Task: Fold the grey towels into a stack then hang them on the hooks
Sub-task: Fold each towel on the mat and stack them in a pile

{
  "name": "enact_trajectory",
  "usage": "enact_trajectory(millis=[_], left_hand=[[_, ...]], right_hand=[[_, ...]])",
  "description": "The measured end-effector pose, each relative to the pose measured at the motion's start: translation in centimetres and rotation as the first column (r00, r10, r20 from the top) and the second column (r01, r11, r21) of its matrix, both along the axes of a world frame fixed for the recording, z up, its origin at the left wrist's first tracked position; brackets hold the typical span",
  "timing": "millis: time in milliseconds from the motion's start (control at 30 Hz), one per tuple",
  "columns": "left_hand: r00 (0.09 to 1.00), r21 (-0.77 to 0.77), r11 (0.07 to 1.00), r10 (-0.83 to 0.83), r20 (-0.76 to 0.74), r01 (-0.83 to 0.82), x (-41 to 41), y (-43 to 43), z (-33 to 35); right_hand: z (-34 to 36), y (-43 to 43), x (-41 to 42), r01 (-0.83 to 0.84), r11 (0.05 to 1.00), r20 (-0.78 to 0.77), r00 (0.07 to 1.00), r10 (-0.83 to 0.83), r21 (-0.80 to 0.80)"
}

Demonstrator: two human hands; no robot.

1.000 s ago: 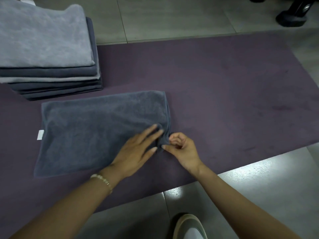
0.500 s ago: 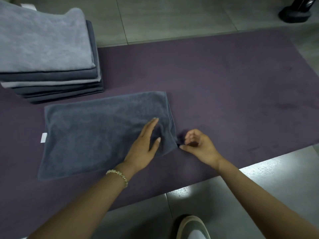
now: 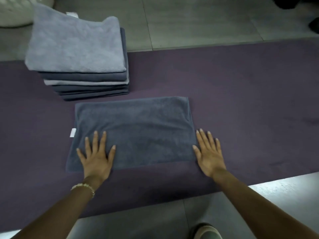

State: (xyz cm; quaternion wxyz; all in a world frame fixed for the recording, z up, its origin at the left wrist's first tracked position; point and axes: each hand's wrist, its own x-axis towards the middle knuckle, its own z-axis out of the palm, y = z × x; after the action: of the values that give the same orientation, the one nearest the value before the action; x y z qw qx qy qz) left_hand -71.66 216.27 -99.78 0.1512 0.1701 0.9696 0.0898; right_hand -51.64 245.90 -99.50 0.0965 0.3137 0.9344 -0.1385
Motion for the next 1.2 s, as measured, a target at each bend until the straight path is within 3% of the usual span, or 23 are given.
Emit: enact_trajectory(millis=[100,233,400,667,767,833,933,1000,1067,1133,1167,1200], left_hand=[[0.974,0.071,0.972,0.226,0.008,-0.226,-1.6,-2.7,0.8],[0.89,0.196,0.873,0.456,0.003,-0.447,-3.3,-4.8,2.1],[0.937,0.216,0.914,0.314,0.154,-0.342,-5.7,-6.7,2.4],[0.859,0.201,0.886,0.312,0.407,-0.417,-6.4,-6.0,3.8],[0.727,0.278,0.767,0.328,0.604,-0.578,-6.5,-5.7,5.0],[0.657,0.373,0.67,0.229,0.719,-0.642,-6.7,-4.8,7.1],[0.704,0.585,0.54,0.02,0.71,-0.605,-5.9,-1.4,11.3],[0.783,0.711,0.502,-0.101,0.614,-0.493,-4.3,1.8,13.7],[0.796,0.786,0.515,-0.286,0.534,-0.343,-2.1,4.8,14.8],[0.746,0.815,0.535,-0.445,0.495,-0.222,-0.4,7.2,14.7],[0.74,0.814,0.54,-0.455,0.495,-0.212,-0.1,7.9,14.4],[0.756,0.815,0.537,-0.435,0.489,-0.218,0.0,8.3,13.9]], right_hand=[[1.6,-0.7,-0.9,0.025,0.999,-0.066,0.997,-0.028,-0.044],[1.5,-4.1,-4.5,-0.181,0.984,-0.14,0.974,0.18,0.009],[-0.1,-7.4,-7.9,-0.311,0.95,-0.075,0.948,0.31,-0.003],[-1.2,-7.8,-7.9,-0.293,0.954,-0.028,0.955,0.295,0.065],[-1.1,-7.9,-8.0,-0.294,0.954,-0.051,0.954,0.297,0.061],[-0.7,-8.0,-8.2,-0.279,0.96,-0.087,0.957,0.278,0.003],[1.1,-8.0,-8.8,-0.136,0.967,-0.33,0.942,0.059,-0.214],[2.7,-7.6,-9.8,-0.035,0.941,-0.5,0.854,-0.147,-0.336],[3.7,-6.7,-10.9,0.041,0.807,-0.507,0.759,-0.408,-0.589],[5.5,-5.7,-12.0,0.08,0.38,-0.229,0.678,-0.698,-0.922],[6.1,-5.0,-12.0,0.108,0.16,-0.055,0.638,-0.768,-0.981],[6.5,-4.2,-11.9,0.138,0.011,0.076,0.61,-0.789,-0.99]])
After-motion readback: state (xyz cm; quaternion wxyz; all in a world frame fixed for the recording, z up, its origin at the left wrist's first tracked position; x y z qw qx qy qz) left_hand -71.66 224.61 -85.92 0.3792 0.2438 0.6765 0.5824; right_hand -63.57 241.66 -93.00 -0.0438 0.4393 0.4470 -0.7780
